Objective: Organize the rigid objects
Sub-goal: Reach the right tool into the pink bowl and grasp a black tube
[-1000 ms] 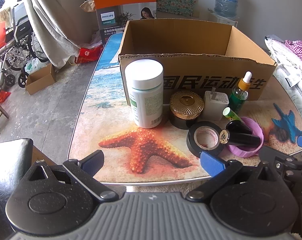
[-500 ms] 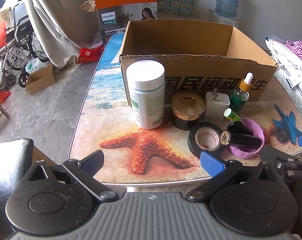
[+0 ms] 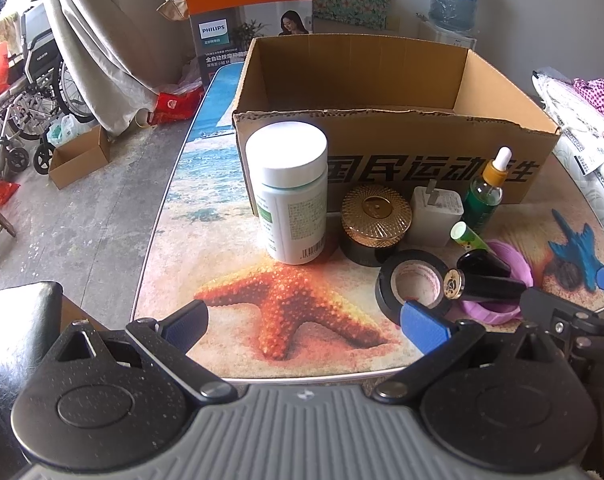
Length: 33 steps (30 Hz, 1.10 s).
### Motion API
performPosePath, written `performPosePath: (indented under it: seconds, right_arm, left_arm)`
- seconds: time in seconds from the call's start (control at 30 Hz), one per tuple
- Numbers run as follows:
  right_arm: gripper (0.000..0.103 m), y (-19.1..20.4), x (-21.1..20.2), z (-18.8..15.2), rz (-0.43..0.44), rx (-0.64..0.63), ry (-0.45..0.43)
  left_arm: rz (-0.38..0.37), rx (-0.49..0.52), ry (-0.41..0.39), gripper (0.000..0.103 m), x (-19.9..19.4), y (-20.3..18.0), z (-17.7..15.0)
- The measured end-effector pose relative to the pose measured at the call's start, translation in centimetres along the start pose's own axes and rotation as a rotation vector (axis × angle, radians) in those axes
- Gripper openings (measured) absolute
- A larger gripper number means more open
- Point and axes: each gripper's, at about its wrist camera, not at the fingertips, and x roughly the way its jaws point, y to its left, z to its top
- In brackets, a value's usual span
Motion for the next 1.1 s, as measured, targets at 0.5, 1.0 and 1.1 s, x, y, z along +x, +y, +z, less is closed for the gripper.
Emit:
performPosePath:
  seconds: [0.5,1.0,1.1]
  right_arm:
    - [0.102,-3.2,1.0,2.1,0.004,0.072,-0.046]
    - [0.087,-9.6,0.8,1.5,0.241,0.405,-0.036]
    - [0.073,-9.8,2.2,1.1,0.333,0.489,0.024]
  left_arm:
    - [-0.103,0.043,-0.044,0.103,0.7,-0.9,1.5]
    - [-0.315,0.281,-0.087,0.081,1.0,-5.5,0.9]
    - [-0.333,0.299,-0.078,0.067,1.3,-6.2,1.0]
